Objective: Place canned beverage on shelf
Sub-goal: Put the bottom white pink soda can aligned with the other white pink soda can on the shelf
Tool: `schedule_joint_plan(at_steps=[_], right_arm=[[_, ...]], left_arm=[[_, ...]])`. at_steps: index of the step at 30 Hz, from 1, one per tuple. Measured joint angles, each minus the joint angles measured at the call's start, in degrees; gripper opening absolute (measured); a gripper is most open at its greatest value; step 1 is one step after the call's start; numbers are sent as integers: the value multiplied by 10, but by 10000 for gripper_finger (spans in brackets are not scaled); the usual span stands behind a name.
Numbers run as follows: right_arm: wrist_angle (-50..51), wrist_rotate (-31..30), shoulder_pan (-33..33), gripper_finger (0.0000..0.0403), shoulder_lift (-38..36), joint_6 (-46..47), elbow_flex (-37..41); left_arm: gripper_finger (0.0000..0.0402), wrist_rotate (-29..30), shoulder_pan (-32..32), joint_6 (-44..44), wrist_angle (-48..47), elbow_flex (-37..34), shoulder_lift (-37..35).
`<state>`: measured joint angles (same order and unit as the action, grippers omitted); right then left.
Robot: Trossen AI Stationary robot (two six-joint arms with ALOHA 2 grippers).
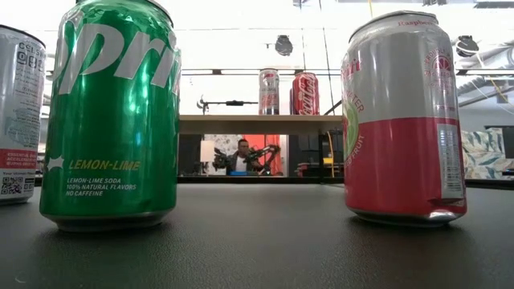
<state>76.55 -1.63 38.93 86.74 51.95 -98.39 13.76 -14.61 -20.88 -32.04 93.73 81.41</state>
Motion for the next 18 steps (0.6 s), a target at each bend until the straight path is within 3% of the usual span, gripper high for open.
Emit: schedule_joint_plan(at_steps=[10, 18], right_arm=[[39, -72, -77, 229, 0, -100, -123], [41, -74, -149, 228, 0, -205, -155]], left_arm=[[386, 0, 21, -35, 6, 0, 0], [386, 44, 31, 82, 16, 0, 0]])
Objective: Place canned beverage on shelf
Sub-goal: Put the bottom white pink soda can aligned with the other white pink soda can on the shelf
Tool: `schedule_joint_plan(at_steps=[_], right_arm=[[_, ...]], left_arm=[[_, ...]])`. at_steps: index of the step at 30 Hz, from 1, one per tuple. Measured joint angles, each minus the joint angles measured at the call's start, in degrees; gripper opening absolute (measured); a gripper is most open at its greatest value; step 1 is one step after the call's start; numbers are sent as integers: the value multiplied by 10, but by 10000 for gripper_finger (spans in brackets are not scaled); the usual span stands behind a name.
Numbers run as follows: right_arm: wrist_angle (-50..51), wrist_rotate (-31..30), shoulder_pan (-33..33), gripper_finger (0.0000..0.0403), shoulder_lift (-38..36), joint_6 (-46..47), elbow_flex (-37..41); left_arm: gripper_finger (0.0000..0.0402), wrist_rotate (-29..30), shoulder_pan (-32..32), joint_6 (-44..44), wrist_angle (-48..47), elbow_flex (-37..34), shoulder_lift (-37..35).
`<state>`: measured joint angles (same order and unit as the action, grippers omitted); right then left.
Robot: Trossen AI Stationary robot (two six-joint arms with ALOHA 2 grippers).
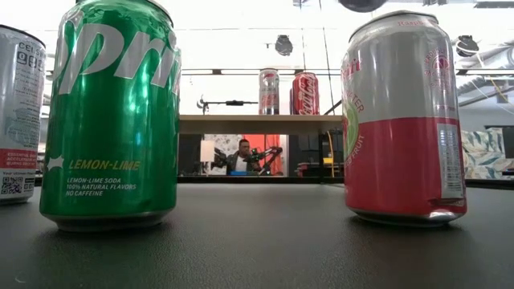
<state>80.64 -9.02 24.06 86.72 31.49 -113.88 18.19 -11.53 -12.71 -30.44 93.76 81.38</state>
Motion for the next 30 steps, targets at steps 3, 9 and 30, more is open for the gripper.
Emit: schedule_joint_plan(at_steps=[3, 9, 30], right_arm=[[0, 0, -19, 229, 0, -43, -11], [1, 2, -52, 229, 0, -162, -41], [-3, 0, -154, 230, 0, -485, -78]], left_arm=[[386, 19, 0, 35, 0, 0, 0], [386, 52, 4, 12, 0, 0, 0], [386, 40, 26, -129, 9, 0, 0]])
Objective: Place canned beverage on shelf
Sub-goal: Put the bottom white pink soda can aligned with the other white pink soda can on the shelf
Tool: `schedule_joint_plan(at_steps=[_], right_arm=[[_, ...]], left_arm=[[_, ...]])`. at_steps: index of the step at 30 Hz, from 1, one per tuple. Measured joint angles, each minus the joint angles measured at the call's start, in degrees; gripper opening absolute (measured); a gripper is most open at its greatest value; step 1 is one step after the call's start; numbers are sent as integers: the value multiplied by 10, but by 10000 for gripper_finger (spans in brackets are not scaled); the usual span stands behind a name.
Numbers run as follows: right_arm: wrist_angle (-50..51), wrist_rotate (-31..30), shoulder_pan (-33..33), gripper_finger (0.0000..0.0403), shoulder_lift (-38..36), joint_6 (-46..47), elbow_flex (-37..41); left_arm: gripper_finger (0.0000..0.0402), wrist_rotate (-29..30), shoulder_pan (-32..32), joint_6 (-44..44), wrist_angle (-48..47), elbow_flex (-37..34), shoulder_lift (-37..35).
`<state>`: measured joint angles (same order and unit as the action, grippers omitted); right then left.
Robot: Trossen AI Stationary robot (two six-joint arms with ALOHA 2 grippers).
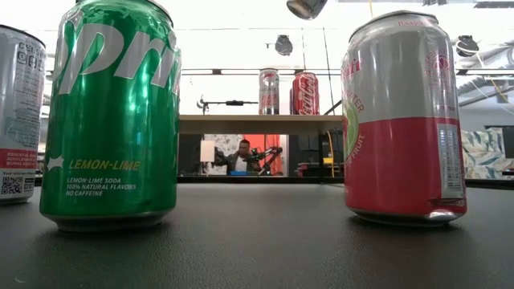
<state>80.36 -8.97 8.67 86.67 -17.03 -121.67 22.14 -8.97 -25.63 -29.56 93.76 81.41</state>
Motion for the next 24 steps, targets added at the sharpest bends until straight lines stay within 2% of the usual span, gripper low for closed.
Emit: schedule_joint_plan(at_steps=[6, 11, 14, 17, 24], right_arm=[[-13, 0, -11, 230, 0, -12, 0], [-42, -3, -12, 230, 0, -43, 0], [-55, -14, -12, 230, 0, -54, 0], [-60, -17, -13, 231, 0, -70, 0], [-60, -18, -25, 231, 0, -96, 0]], left_arm=[[386, 5, 9, 88, 53, 0, 0], [386, -7, 44, 45, 54, 0, 0], [386, 17, 62, 44, 41, 0, 7], [386, 23, 65, 108, 47, 0, 10], [386, 24, 58, 241, 129, 0, 8]])
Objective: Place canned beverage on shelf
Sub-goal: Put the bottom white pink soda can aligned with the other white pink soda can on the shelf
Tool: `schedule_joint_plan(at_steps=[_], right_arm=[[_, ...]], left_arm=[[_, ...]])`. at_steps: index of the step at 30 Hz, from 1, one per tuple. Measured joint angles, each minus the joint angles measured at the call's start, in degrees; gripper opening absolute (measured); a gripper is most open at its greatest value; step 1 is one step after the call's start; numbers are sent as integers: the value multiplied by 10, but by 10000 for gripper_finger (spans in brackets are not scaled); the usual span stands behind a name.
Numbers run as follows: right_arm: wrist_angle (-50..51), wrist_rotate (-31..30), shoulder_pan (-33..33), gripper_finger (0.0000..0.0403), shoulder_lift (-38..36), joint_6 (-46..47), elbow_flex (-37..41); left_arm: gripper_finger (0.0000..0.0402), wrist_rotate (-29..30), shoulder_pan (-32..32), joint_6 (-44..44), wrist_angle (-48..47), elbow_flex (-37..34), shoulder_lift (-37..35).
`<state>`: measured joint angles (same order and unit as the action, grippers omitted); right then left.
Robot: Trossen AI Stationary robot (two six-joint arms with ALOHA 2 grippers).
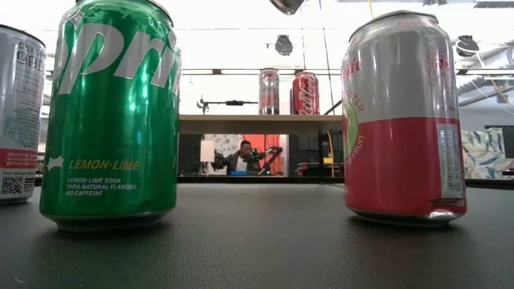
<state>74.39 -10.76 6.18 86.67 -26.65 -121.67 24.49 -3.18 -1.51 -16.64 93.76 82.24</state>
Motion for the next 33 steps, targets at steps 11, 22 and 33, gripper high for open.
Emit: schedule_joint_plan(at_steps=[11, 22, 33], right_arm=[[-6, 0, -10, 231, 0, -65, 0], [-26, 2, -10, 231, 1, -72, 0], [-26, 3, -10, 231, 5, -28, 0]], left_arm=[[386, -70, -3, -51, -20, 0, 10], [386, -140, 7, -96, -55, -1, 35], [386, -91, -34, -5, -78, 0, 38]])
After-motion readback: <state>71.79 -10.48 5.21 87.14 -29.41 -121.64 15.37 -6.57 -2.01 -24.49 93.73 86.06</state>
